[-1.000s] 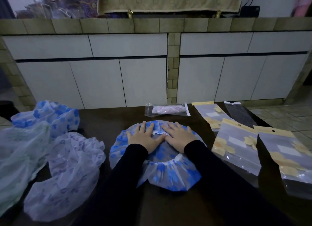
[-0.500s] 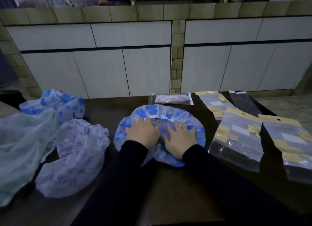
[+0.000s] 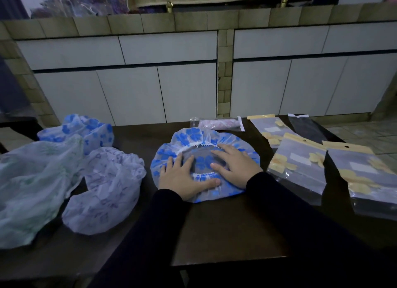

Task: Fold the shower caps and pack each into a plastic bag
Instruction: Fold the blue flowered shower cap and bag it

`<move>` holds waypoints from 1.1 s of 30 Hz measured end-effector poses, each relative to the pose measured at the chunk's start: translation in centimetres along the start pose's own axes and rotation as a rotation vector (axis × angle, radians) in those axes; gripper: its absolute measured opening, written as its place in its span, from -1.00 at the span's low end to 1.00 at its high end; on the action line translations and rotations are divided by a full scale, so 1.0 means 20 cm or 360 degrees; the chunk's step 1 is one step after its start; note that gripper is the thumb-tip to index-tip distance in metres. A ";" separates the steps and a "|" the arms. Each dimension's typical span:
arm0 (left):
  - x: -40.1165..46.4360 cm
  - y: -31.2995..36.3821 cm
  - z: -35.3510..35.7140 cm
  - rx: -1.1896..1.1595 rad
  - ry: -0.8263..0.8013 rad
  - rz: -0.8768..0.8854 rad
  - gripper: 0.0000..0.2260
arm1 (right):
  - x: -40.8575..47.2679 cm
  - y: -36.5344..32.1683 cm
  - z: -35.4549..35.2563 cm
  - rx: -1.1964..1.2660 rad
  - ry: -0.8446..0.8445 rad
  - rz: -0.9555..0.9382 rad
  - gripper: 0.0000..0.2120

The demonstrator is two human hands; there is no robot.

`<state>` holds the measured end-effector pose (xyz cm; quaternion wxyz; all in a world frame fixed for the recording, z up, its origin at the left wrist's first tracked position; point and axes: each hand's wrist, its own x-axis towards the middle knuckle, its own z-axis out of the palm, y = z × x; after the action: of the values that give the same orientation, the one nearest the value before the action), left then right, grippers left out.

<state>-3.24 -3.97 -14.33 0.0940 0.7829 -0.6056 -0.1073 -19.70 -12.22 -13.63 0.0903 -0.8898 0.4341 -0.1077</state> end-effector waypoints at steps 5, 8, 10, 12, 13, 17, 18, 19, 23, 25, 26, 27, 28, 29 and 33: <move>0.01 -0.02 -0.01 -0.0282 0.0187 0.0005 -0.19 | -0.13 0.01 -0.11 0.0291 -0.0048 -0.0208 -0.60; 0.03 -0.04 -0.01 -0.0271 0.0190 -0.0026 -0.29 | -0.15 0.02 -0.14 0.0206 -0.0251 -0.0166 -0.51; 0.04 -0.04 -0.01 -0.0297 0.0196 -0.0028 -0.38 | -0.15 0.02 -0.15 0.0228 -0.0371 -0.0116 -0.47; 0.04 -0.04 -0.02 -0.0351 0.0224 -0.0016 -0.48 | -0.15 0.01 -0.16 0.0218 -0.0437 -0.0118 -0.48; 0.04 -0.04 -0.02 -0.0394 0.0241 -0.0004 -0.52 | -0.14 0.01 -0.16 0.0197 -0.0436 -0.0135 -0.53; 0.02 -0.05 -0.02 -0.0833 0.0338 0.0079 -0.63 | -0.10 0.01 -0.16 0.0227 -0.0307 -0.0143 -0.82; 0.00 -0.04 -0.03 -0.0974 0.0356 0.0107 -0.61 | -0.09 0.01 -0.17 0.0248 -0.0267 -0.0106 -0.83; -0.01 -0.03 -0.04 -0.1092 0.0366 0.0136 -0.56 | -0.08 0.01 -0.17 0.0266 -0.0211 -0.0064 -0.81; -0.04 -0.04 -0.06 -0.1070 0.0384 0.0302 -0.50 | -0.02 0.01 -0.23 0.0331 0.0127 0.0101 -0.73; -0.02 -0.06 -0.04 -0.1003 0.0401 0.0297 -0.67 | 0.00 0.03 -0.26 0.0367 0.0233 0.0177 -0.69; 0.00 -0.07 -0.04 -0.1004 0.0443 0.0271 -0.76 | 0.01 0.05 -0.28 0.0402 0.0258 0.0192 -0.66; 0.01 -0.08 -0.04 -0.1008 0.0507 0.0223 -0.82 | 0.02 0.07 -0.30 0.0456 0.0236 0.0192 -0.64; 0.02 -0.08 -0.05 -0.1025 0.0565 0.0174 -0.83 | 0.01 0.09 -0.33 0.0520 0.0160 0.0175 -0.65; 0.03 -0.09 -0.06 -0.1050 0.0602 0.0133 -0.82 | 0.00 0.11 -0.35 0.0548 0.0044 0.0160 -0.65; 0.04 -0.06 -0.09 -0.1076 0.0669 0.0063 -0.90 | -0.02 0.17 -0.36 0.0451 -0.0148 0.0225 -0.51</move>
<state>-1.34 -4.41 -12.96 0.4701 0.7010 -0.5187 -0.1363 -24.37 -14.50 -7.53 0.2423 -0.8394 0.4716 -0.1198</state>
